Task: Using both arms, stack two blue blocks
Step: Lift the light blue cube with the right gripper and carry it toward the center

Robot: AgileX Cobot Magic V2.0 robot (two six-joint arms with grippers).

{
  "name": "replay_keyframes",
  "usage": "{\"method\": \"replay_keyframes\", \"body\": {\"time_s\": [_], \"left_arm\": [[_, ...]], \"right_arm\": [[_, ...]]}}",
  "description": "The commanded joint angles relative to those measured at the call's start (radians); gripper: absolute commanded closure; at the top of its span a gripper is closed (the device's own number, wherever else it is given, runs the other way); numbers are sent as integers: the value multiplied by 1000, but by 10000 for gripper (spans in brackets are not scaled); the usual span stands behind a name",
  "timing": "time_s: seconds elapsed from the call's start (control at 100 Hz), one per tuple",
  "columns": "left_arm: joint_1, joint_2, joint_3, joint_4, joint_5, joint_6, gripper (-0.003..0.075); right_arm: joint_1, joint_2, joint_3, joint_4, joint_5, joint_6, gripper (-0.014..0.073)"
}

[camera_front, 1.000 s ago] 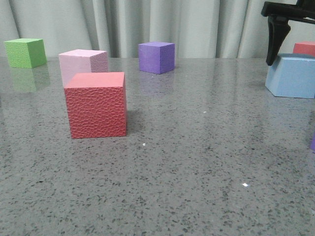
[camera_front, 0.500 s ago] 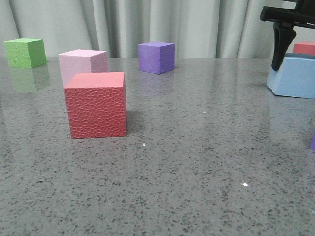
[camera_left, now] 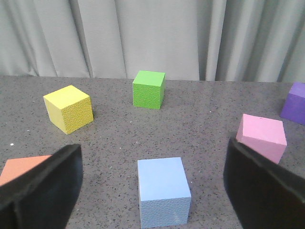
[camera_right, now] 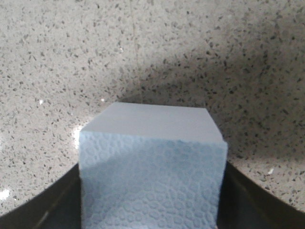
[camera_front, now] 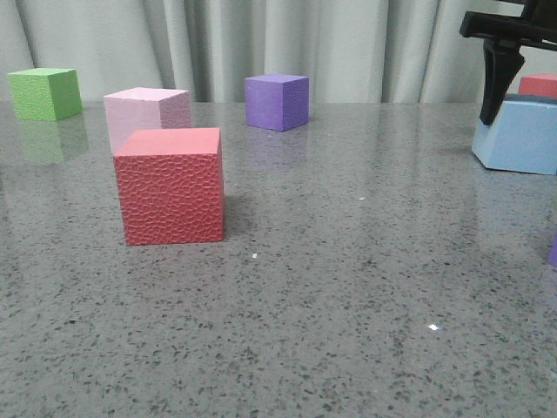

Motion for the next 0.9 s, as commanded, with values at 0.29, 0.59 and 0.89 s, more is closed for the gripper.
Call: {"method": "replay_keyframes", "body": {"time_s": [0.29,0.59,0.89], "left_arm": [[1,9,-41,-8,-85,0,136],[1,9,-41,-8,-98,0,136],[1,9,-41,-10,-98,0,136]], "right_arm": [[28,-55,-96,25,51,-3,118],[161,-54,-226,30,84,59,118],[330,-5,-244,71,2,138,118]]}}
